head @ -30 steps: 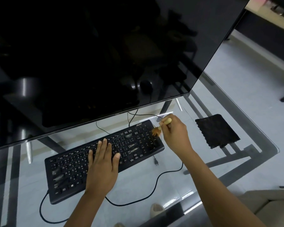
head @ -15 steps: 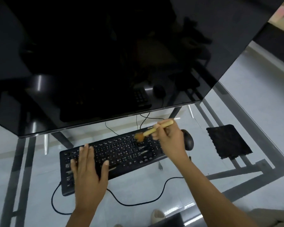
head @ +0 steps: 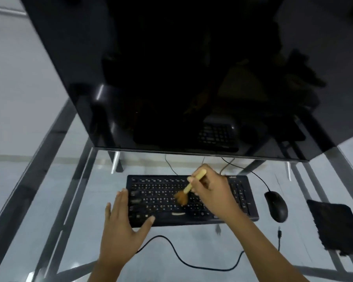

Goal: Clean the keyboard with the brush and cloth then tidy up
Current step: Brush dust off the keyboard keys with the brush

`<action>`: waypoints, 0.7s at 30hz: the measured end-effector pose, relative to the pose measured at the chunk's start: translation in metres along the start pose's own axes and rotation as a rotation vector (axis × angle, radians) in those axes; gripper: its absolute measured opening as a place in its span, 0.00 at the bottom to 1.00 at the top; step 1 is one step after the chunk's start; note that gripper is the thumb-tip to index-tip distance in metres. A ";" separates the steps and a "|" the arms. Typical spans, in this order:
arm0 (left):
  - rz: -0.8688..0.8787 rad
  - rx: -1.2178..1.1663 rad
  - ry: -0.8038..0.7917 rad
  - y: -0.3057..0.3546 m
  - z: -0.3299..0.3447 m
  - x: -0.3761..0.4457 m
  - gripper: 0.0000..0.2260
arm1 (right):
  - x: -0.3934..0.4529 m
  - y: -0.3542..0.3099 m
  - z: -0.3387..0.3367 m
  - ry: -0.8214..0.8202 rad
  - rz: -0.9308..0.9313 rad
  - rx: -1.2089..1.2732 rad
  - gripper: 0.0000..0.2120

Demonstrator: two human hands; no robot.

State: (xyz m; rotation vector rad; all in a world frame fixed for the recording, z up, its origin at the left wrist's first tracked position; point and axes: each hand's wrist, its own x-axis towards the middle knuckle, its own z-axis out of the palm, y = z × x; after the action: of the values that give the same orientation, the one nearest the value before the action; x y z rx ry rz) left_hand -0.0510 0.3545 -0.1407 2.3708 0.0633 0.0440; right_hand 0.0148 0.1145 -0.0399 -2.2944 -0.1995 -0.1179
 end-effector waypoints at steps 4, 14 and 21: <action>0.022 0.015 -0.020 -0.003 -0.001 -0.002 0.49 | 0.006 -0.009 0.010 0.123 -0.117 -0.013 0.03; 0.015 0.109 -0.016 -0.006 0.000 -0.003 0.51 | 0.013 -0.025 0.041 -0.018 -0.046 0.056 0.05; 0.008 0.122 -0.012 -0.005 0.000 -0.003 0.51 | 0.017 -0.032 0.048 -0.061 -0.075 0.060 0.06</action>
State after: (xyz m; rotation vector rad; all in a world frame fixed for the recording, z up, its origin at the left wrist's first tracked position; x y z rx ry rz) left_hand -0.0538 0.3582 -0.1441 2.4935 0.0517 0.0311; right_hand 0.0270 0.1733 -0.0456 -2.2327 -0.3165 -0.0790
